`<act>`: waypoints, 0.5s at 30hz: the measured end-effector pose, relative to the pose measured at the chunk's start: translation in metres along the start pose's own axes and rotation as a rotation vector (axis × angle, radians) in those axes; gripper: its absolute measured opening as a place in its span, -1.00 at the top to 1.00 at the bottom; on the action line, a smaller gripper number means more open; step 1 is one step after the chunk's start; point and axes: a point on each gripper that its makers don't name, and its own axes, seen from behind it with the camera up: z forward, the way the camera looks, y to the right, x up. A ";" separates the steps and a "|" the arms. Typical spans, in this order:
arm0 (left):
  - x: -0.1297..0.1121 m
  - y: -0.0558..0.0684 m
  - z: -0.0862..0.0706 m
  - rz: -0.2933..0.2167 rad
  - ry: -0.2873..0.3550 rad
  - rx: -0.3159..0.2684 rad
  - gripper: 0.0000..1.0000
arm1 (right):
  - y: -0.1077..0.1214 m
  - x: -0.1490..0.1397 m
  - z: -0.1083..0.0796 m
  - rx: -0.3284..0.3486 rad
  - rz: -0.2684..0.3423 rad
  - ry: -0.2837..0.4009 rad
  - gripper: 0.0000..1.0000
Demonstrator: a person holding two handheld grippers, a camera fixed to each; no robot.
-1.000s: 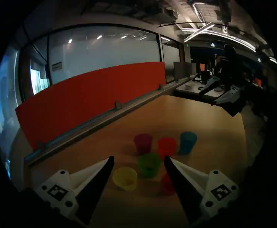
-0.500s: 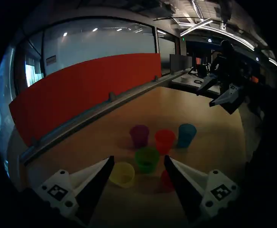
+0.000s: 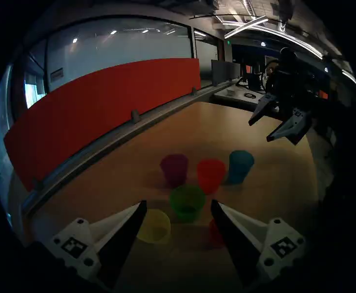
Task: Pour water
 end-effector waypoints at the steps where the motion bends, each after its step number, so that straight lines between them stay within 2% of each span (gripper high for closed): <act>1: -0.001 0.000 0.002 0.002 -0.004 -0.003 -0.95 | 0.000 -0.002 0.002 0.001 0.001 -0.003 -0.99; 15: -0.015 0.008 0.028 0.026 -0.064 -0.037 -0.95 | 0.000 -0.030 0.020 0.006 -0.003 -0.048 -0.99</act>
